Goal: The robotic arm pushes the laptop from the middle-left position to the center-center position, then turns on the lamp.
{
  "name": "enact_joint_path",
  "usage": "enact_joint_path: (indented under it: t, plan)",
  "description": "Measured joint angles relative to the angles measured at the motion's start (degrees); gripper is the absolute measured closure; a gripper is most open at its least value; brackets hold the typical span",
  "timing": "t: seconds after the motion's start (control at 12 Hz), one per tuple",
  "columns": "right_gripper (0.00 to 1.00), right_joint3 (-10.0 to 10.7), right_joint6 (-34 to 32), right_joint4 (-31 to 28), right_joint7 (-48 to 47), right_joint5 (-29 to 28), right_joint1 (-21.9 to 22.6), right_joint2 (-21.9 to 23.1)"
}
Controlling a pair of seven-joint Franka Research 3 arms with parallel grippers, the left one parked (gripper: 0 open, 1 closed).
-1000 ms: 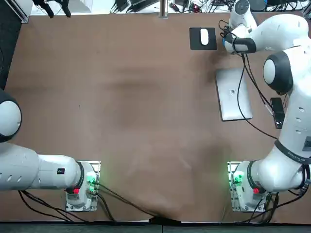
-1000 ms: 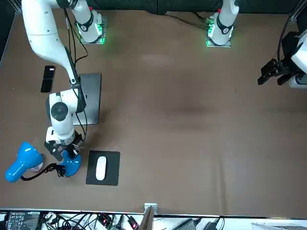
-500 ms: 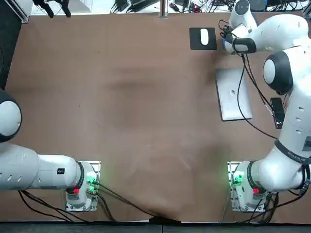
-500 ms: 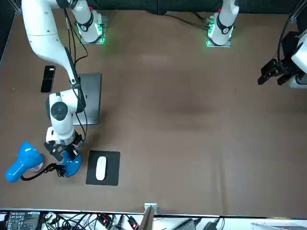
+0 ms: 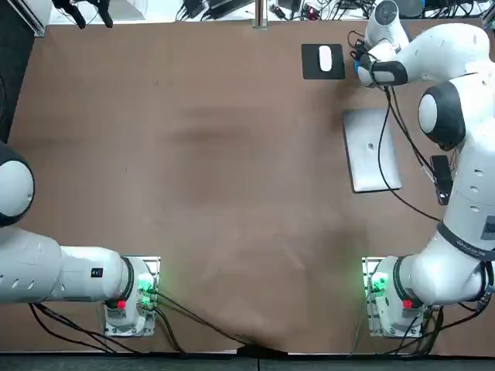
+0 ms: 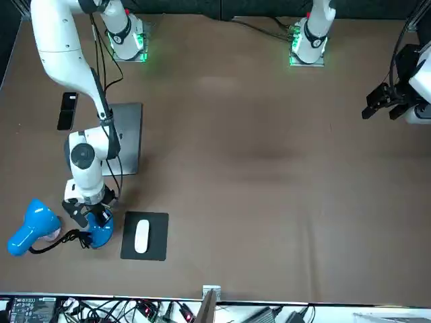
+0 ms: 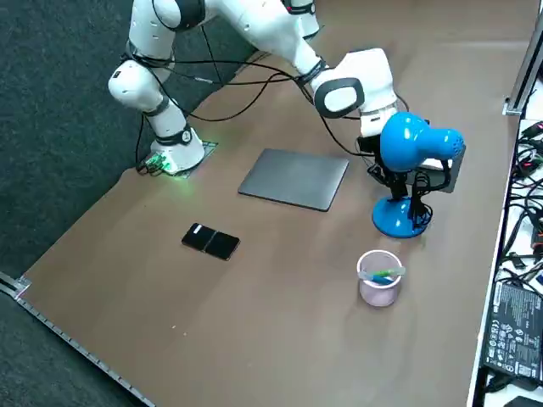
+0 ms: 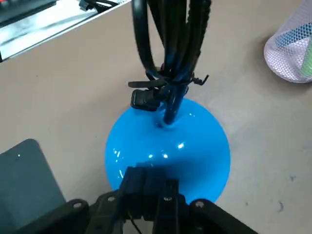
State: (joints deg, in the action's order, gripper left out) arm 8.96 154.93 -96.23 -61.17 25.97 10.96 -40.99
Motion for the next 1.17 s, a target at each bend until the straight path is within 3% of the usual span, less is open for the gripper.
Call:
enact_joint_path:
  t: [0.58, 1.17]
  plan:
    - [0.98, -0.70, -0.20, 0.94, 0.00, -0.01, 0.78, -0.18]
    - [0.97, -1.53, -10.24, 3.75, 0.00, -5.37, 5.84, 1.87]
